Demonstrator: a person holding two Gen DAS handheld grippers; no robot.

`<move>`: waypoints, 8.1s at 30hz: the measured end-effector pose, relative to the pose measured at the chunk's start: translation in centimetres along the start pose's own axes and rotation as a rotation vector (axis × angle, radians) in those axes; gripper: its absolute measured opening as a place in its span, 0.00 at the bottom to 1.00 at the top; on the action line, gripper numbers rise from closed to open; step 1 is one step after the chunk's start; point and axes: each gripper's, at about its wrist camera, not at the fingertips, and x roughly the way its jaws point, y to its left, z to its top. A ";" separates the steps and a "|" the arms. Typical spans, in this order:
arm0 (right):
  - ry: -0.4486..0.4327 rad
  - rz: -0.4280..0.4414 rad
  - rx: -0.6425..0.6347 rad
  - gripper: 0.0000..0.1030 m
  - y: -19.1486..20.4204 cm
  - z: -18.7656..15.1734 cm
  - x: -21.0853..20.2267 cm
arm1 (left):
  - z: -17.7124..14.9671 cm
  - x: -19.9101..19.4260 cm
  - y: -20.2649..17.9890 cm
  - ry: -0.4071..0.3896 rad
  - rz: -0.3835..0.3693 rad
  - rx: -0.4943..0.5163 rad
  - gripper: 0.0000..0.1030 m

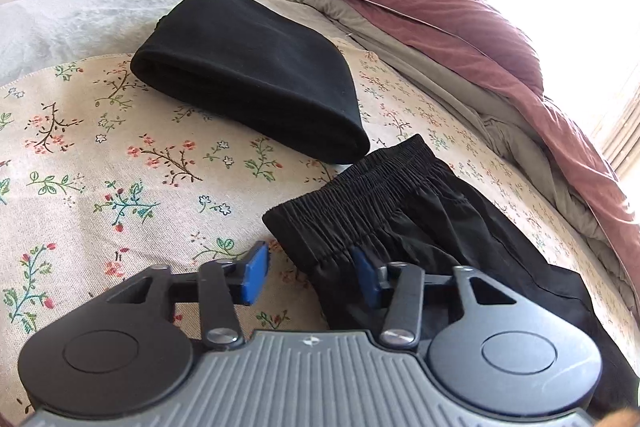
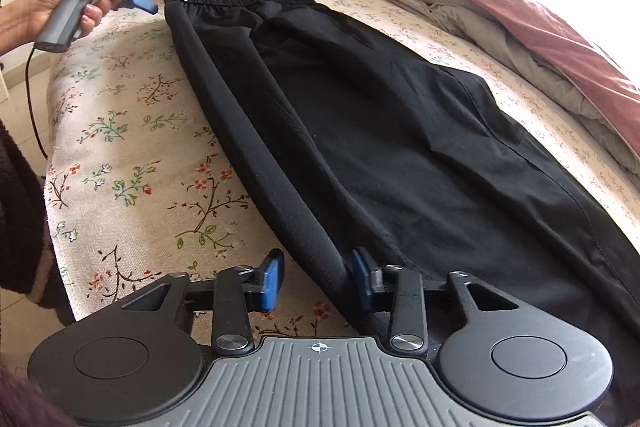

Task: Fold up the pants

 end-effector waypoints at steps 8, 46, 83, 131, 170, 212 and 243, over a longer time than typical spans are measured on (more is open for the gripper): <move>0.001 0.061 -0.012 0.08 0.9 -0.5 -0.9 | -0.1 -2.4 0.0 -0.067 0.050 0.085 0.21; 0.150 -0.373 0.652 0.67 -16.0 -12.2 -7.8 | -15.4 -10.7 -15.2 0.090 -0.354 0.821 0.90; 0.300 -0.714 0.820 0.01 -21.7 -22.8 -14.3 | -28.5 -14.8 -20.3 0.187 -0.810 1.350 0.12; -0.116 -0.481 1.035 0.61 -32.9 -17.3 -7.3 | -17.7 -7.0 -39.9 0.216 -0.638 1.203 0.89; -0.251 -0.237 1.401 0.58 -39.7 -23.0 -7.0 | -29.7 12.8 -71.5 0.133 -0.524 1.261 0.08; -0.506 -0.375 1.259 0.01 -41.4 -12.6 -14.2 | -21.2 2.6 -72.1 -0.074 -0.773 1.144 0.08; -0.149 -0.495 1.221 0.36 -42.0 -18.4 -12.2 | -26.9 5.7 -66.5 0.093 -0.619 1.091 0.65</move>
